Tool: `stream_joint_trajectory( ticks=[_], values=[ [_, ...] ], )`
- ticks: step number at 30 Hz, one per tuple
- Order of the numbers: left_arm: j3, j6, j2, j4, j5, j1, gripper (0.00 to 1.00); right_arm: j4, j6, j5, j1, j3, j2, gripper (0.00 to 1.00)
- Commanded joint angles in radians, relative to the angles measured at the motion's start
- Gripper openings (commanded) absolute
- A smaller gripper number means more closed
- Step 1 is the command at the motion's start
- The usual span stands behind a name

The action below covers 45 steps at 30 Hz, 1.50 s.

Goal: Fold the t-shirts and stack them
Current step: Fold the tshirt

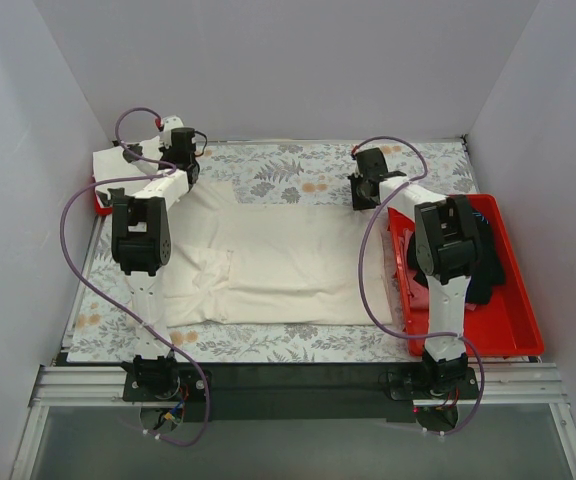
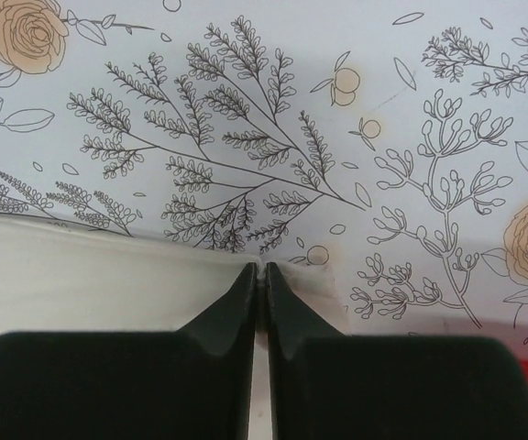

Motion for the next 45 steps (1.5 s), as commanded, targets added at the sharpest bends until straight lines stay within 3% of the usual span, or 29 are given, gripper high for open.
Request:
stream_joint_trajectory(
  ticks=[1, 13, 21, 32, 45],
  values=[
    [-0.021, 0.006, -0.087, 0.021, -0.020, -0.002, 0.00, -0.151, 0.001, -0.036, 0.009, -0.081, 0.007, 0.01],
    [-0.355, -0.131, -0.329, 0.171, 0.000, -0.002, 0.00, 0.004, -0.004, -0.033, 0.036, -0.407, -0.323, 0.01],
    [-0.586, -0.194, -0.523, 0.234, 0.029, -0.002, 0.00, 0.016, 0.010, -0.005, 0.069, -0.484, -0.455, 0.01],
    [-0.871, -0.255, -0.780, 0.259, -0.046, 0.003, 0.00, 0.019, 0.015, 0.022, 0.121, -0.599, -0.634, 0.01],
    [-1.083, -0.316, -1.061, 0.195, -0.169, 0.011, 0.00, -0.012, 0.016, 0.056, 0.167, -0.705, -0.783, 0.01]
  ],
)
